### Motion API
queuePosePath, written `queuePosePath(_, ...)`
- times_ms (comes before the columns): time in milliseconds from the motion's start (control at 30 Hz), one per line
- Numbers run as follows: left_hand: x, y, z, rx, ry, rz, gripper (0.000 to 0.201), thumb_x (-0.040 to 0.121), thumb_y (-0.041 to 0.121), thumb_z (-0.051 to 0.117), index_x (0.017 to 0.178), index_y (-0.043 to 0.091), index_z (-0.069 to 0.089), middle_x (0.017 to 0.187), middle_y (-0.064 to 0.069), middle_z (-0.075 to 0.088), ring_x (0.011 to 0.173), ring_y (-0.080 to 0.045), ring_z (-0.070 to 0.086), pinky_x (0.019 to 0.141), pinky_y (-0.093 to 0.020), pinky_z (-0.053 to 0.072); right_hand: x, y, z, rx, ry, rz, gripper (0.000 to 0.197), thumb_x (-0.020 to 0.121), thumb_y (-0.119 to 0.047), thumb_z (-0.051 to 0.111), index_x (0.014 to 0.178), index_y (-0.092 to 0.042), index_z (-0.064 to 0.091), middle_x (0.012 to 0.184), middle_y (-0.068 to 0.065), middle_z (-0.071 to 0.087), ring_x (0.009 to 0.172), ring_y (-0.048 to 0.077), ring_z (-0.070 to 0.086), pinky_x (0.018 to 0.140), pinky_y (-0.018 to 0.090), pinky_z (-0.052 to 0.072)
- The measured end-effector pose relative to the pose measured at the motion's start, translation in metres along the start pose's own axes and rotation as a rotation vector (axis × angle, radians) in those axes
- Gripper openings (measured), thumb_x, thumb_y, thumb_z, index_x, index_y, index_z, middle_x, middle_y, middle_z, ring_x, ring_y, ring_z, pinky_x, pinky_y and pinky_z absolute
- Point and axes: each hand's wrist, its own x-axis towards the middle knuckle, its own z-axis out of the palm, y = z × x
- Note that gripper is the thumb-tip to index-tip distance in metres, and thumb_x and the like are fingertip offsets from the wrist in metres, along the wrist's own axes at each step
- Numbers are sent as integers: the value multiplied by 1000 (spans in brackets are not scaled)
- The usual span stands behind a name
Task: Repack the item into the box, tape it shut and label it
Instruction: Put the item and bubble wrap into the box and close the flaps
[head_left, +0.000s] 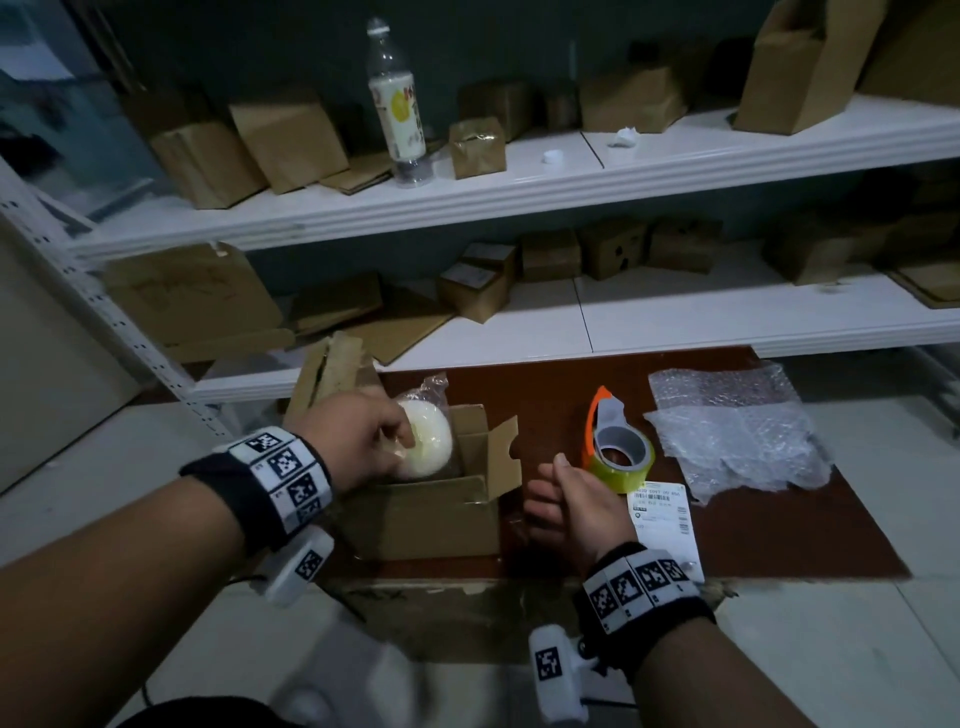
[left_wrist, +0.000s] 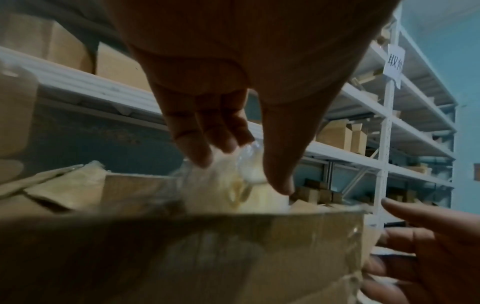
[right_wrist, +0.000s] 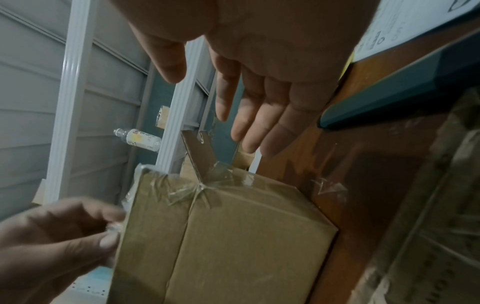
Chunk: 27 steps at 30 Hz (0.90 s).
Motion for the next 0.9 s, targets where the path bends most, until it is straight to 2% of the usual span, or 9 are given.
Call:
queuePosePath(100,-2,1,6,-51,-70,-13,11,82,40,77,91,38,71,94,18,64,88,-1,58,74,-20,44,-4,0,-2,3,6,-21,28,101,-44,46,112,-21,60,106,1,67,102,22,66,79,40,56)
queuePosePath(167,-3,3,6,-82,-9,-54,8,85,35,74,83,34,67,85,17,65,81,3,57,64,-15,38,-5,0,-4,2,15,-39,30,101,-44,47,114,-20,60,108,2,67,102,22,66,78,40,56)
queuePosePath(233,-4,4,6,-97,72,-100,12,86,32,73,81,33,63,81,14,65,77,1,58,60,-17,39,-5,0,-6,-1,32,-48,29,101,-44,49,111,-20,61,110,4,68,102,23,67,83,43,57)
queuePosePath(300,-6,5,6,-112,78,-125,11,87,39,72,85,36,61,84,13,65,78,-2,59,63,-22,44,-6,-1,-6,-5,46,-52,26,100,-43,50,107,-21,62,112,5,68,103,24,67,88,45,56)
queuePosePath(433,-12,10,14,-150,-71,-118,27,82,56,70,100,38,63,96,17,64,88,-1,58,74,-24,47,-6,-3,-9,-12,50,-60,25,100,-43,51,106,-22,62,114,6,68,105,25,67,93,48,55)
queuePosePath(533,-15,16,21,-84,-6,-105,29,83,58,68,103,38,62,103,16,61,92,-4,56,79,-27,47,-7,-4,-11,-13,61,-72,24,100,-43,51,105,-22,63,115,7,69,105,25,67,94,50,55)
queuePosePath(633,-19,30,25,-142,142,-43,20,84,52,68,98,38,62,99,18,57,91,-3,54,81,-29,49,-9,-7,-17,-2,87,-102,26,99,-42,52,107,-20,64,112,6,71,102,24,69,89,47,57)
queuePosePath(733,-24,60,26,-290,231,71,11,84,45,71,90,38,63,92,20,58,83,1,55,71,-22,46,-12,-16,-31,40,141,-128,30,100,-41,53,113,-17,64,109,7,72,98,23,70,76,40,57)
queuePosePath(900,-10,122,39,-450,240,282,10,83,39,74,90,36,67,89,18,60,81,-3,59,67,-19,48,-20,-30,-79,134,277,-198,29,103,-34,50,108,-10,65,97,8,73,86,25,70,76,41,56)
